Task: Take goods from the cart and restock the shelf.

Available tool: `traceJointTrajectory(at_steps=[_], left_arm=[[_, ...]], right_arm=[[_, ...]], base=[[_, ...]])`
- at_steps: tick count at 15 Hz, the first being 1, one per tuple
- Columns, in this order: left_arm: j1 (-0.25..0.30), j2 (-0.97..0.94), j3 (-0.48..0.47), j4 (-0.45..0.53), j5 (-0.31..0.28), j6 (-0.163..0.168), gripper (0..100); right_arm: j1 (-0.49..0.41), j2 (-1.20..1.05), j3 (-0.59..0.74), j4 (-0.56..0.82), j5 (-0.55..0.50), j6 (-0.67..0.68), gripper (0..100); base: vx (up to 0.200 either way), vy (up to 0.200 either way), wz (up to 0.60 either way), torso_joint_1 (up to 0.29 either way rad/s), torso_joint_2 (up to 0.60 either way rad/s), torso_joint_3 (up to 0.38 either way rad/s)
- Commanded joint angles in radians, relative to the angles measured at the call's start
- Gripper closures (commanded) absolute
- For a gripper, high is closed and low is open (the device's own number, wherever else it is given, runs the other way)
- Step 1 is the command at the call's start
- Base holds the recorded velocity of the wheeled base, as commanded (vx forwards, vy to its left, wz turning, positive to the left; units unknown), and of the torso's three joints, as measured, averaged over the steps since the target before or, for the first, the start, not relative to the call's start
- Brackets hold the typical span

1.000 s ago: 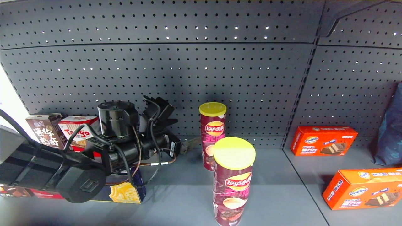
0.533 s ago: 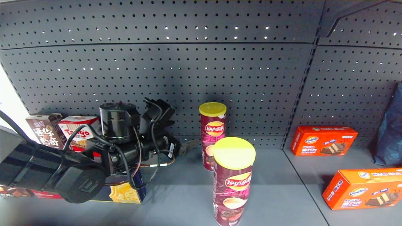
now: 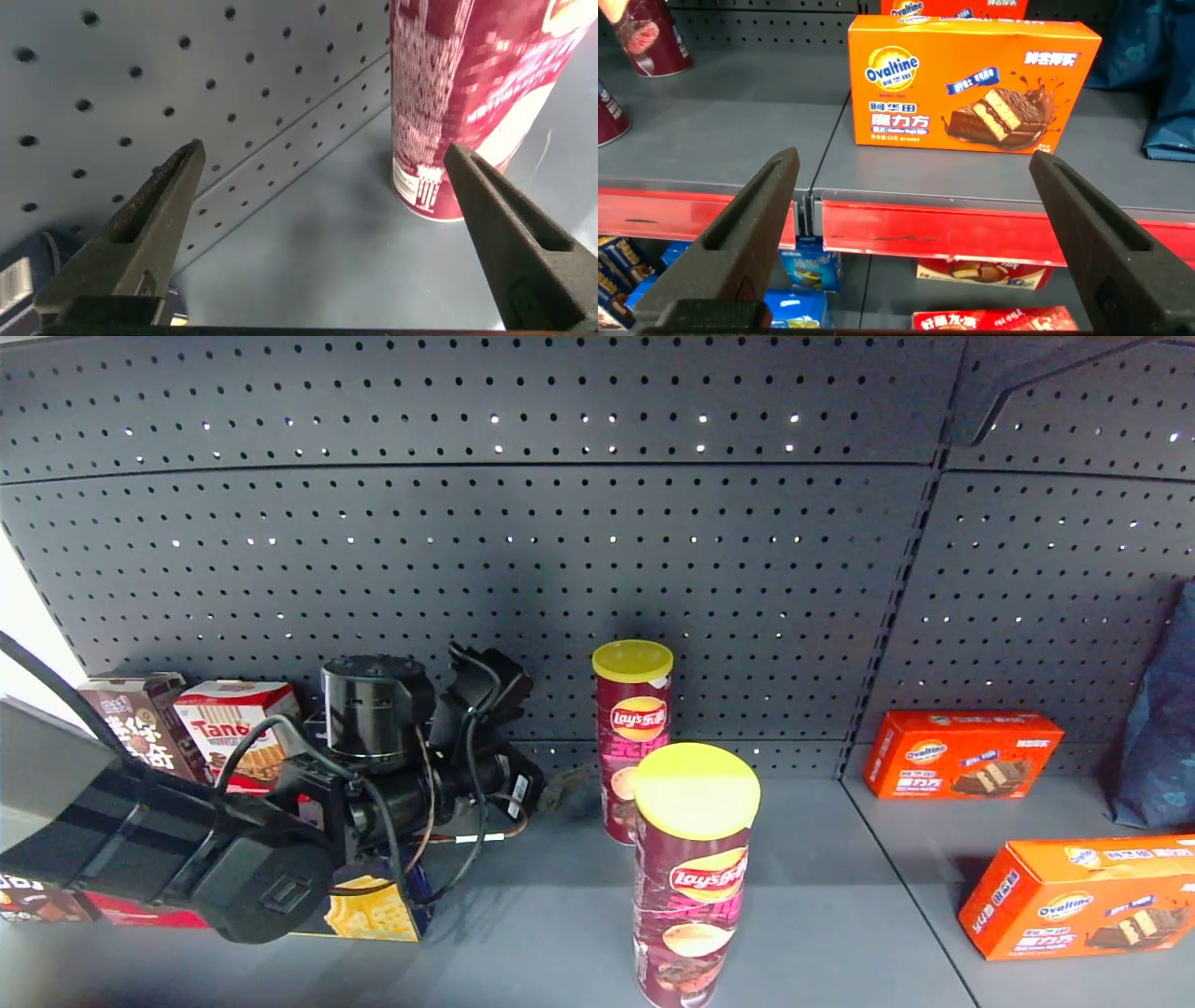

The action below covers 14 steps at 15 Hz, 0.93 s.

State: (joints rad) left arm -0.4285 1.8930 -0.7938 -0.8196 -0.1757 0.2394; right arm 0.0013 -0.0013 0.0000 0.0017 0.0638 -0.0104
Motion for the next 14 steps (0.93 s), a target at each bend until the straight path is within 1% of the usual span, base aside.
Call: traceJointTrajectory(at_steps=[1, 14], left_arm=[[-0.003, 0.021, -0.001, -0.001, -0.001, 0.000, 0], [-0.019, 0.115, -0.042, -0.001, 0.015, -0.002, 0]], right_arm=[[0.000, 0.001, 0.000, 0.000, 0.001, 0.000, 0], [0.000, 0.001, 0.000, 0.000, 0.001, 0.000, 0]], base=[[0.000, 0.000, 0.00, 0.000, 0.00, 0.000], [0.000, 0.000, 0.00, 0.000, 0.00, 0.000]])
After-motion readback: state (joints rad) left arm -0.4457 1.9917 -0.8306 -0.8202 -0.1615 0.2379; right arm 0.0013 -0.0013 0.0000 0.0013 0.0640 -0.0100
